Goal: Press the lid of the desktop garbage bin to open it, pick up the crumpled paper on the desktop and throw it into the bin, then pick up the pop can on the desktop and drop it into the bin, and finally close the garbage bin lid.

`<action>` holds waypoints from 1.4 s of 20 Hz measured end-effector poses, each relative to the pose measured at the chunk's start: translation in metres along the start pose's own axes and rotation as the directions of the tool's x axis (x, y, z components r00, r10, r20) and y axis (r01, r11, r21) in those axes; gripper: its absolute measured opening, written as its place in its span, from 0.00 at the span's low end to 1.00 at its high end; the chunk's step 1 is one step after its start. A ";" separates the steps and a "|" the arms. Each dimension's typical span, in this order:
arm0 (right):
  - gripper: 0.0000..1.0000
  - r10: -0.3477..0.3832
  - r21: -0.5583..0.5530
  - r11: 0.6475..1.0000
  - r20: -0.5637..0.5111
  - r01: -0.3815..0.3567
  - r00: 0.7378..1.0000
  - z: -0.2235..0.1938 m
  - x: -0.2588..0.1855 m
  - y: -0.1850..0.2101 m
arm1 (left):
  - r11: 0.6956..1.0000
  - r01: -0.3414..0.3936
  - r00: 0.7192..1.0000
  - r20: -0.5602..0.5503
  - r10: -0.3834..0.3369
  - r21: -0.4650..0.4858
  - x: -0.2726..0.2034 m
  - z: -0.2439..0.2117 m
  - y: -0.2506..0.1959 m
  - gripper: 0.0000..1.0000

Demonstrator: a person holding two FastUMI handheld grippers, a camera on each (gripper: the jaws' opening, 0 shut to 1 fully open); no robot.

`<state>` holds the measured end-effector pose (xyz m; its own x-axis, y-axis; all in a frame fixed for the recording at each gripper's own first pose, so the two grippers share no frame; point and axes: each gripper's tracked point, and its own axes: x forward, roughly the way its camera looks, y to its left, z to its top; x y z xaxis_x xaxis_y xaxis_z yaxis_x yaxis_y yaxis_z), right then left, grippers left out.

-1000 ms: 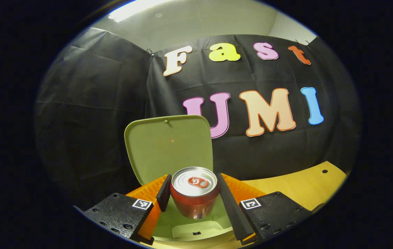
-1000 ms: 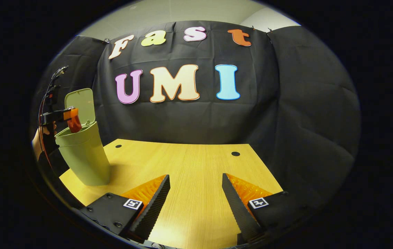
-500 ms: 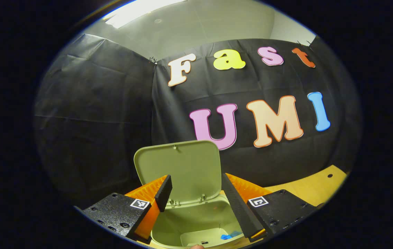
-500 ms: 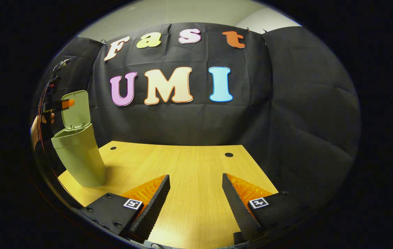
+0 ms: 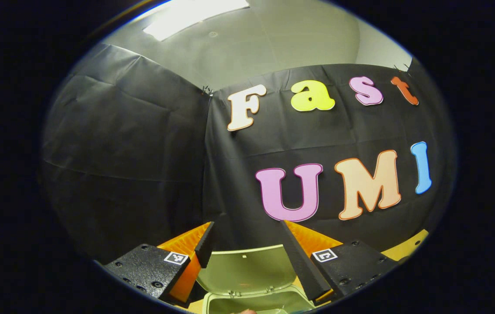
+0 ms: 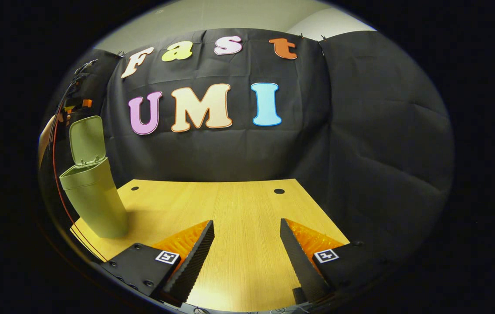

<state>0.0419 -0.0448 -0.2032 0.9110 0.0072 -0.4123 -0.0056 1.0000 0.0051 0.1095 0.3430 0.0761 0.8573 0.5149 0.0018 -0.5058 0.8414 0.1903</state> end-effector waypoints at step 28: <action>0.96 0.149 -0.020 0.988 -0.057 -0.150 0.987 -0.006 0.046 0.035 | 0.988 0.104 0.953 -0.274 -0.131 -0.113 -0.090 -0.110 -0.023 0.87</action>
<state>0.0815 -0.0092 -0.2275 0.8750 0.1563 -0.4583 -0.1506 0.9874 0.0492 0.0334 0.2952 -0.0366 0.8566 0.4249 -0.2927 -0.4217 0.9035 0.0773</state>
